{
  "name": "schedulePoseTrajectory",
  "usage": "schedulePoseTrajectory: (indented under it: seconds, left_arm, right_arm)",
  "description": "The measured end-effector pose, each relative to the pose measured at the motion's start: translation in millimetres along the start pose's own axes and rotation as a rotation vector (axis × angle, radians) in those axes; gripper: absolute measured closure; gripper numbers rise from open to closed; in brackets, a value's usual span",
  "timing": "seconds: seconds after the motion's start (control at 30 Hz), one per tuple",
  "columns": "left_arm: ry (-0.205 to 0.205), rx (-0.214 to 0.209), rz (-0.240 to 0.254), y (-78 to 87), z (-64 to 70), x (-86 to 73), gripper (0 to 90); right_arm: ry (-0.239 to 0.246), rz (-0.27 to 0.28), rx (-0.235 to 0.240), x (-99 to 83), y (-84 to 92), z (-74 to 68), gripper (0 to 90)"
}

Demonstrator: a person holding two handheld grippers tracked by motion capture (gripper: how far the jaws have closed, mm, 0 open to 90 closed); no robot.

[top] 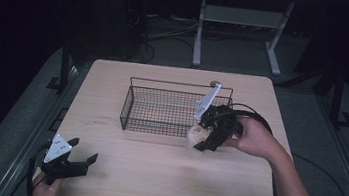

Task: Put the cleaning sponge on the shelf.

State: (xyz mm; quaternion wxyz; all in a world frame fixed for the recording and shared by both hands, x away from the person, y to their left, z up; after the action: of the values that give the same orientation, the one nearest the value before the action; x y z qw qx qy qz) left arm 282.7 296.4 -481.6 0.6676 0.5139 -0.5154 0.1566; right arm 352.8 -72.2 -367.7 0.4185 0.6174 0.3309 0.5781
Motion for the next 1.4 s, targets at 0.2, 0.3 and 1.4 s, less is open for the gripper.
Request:
schedulePoseTrajectory:
  seconds: [0.2, 0.3, 1.4]
  left_arm:
    - [0.002, 0.002, 0.001, 0.6, -0.9, -0.3, 13.7]
    - [0.009, 0.003, 0.004, 1.3, -1.4, -0.4, 13.7]
    - [0.009, 0.008, 0.005, 1.2, -2.6, -0.9, 13.7]
  right_arm:
    - [-0.003, -0.002, -0.014, 9.3, 6.5, 15.8, 28.4]
    - [-0.008, 0.008, -0.018, 12.1, 9.8, 23.0, 28.4]
    - [-0.076, 0.008, -0.033, 28.5, 17.7, 86.3, 28.4]
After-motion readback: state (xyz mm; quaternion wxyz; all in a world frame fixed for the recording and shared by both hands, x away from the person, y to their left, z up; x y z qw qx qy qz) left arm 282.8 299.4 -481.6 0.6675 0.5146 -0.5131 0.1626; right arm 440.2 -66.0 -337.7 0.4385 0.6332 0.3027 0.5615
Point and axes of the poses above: each handheld gripper's, and its own axes: y roughly backward along the jaws, x roughly out of its top, z roughly to its right, the point moved 7 cm from there along -y, roughly forward along the jaws, and after that the axes turned 2 degrees about -x, right-handed, at the moved point
